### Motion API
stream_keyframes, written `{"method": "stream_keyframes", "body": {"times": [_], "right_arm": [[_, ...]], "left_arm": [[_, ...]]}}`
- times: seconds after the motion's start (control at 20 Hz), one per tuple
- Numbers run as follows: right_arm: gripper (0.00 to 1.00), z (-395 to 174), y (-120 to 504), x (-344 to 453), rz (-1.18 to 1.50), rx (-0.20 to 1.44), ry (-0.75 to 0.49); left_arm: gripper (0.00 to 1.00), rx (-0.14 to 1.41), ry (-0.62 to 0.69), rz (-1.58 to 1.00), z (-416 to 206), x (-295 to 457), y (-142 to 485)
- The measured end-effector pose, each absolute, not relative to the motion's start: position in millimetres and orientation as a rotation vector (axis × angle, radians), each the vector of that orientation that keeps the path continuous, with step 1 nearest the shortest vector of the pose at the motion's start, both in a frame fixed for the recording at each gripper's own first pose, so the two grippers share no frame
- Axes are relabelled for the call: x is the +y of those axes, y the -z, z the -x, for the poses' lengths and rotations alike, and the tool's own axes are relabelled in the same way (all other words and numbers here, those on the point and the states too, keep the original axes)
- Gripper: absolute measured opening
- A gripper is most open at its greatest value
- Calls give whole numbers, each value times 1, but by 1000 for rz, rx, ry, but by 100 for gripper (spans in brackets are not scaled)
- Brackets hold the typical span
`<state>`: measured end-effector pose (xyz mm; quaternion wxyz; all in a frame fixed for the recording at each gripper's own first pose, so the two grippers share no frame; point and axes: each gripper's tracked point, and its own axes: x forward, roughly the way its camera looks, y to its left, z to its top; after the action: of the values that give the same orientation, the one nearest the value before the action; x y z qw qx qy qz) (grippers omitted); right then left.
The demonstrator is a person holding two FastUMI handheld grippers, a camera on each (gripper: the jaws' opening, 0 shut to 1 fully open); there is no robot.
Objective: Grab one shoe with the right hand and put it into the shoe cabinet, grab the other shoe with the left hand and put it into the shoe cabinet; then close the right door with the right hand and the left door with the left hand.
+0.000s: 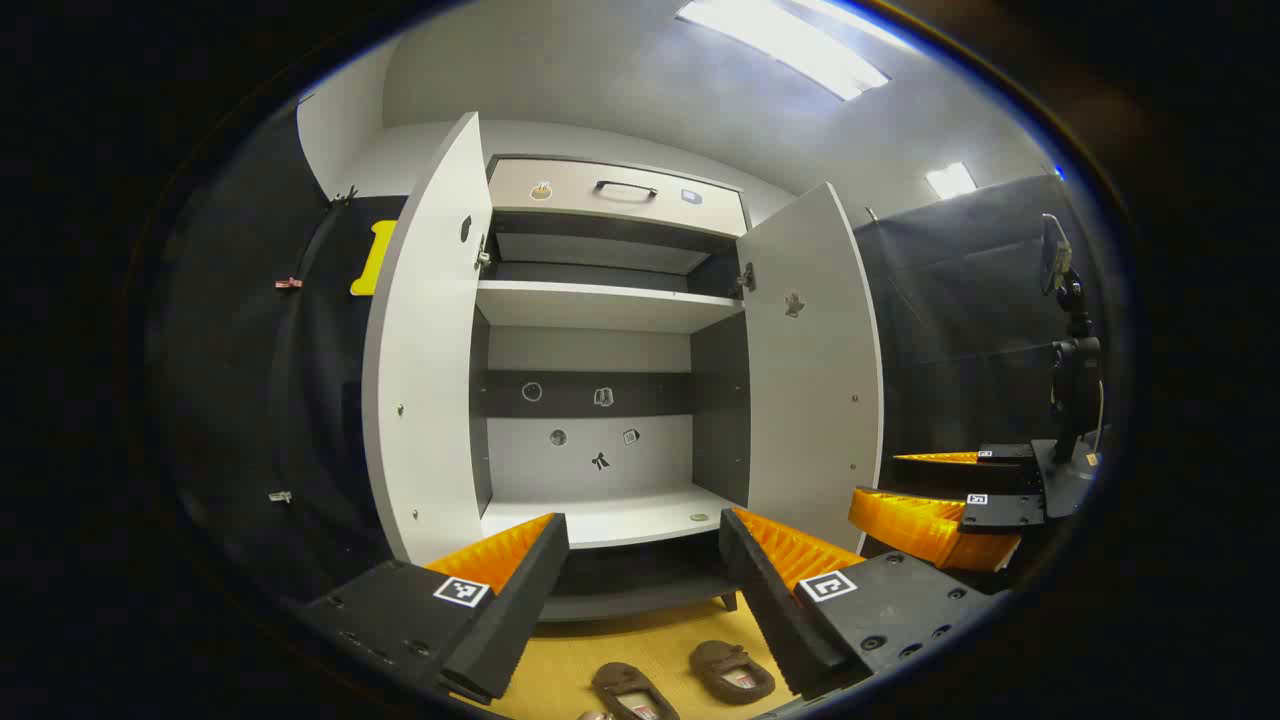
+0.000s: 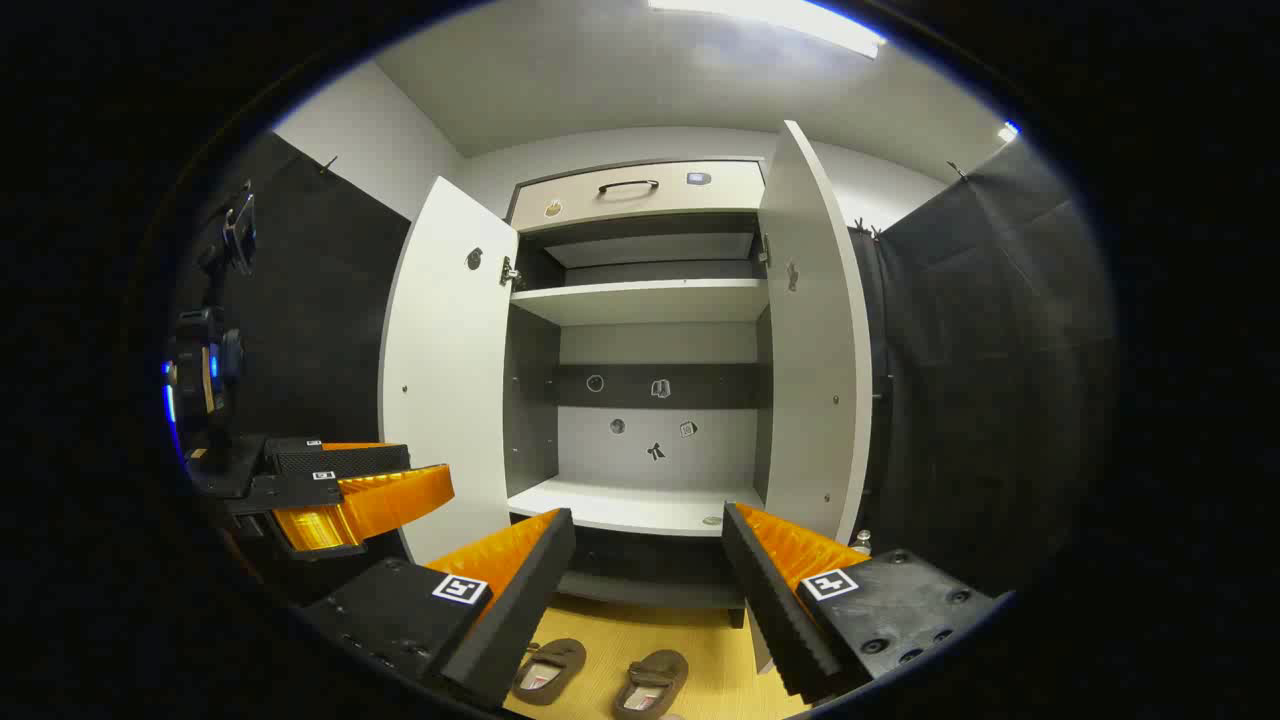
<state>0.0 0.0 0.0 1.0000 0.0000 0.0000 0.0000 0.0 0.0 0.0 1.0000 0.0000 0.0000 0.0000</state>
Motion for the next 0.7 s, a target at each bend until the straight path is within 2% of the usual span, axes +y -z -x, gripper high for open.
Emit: {"method": "stream_keyframes", "body": {"times": [0.05,0.7], "right_arm": [[98,0,0,1,-6,3,0],[98,-9,7,8,7,21,1]], "left_arm": [[96,3,0,0,-1,0,0],[96,12,-7,6,-1,3,-6]]}}
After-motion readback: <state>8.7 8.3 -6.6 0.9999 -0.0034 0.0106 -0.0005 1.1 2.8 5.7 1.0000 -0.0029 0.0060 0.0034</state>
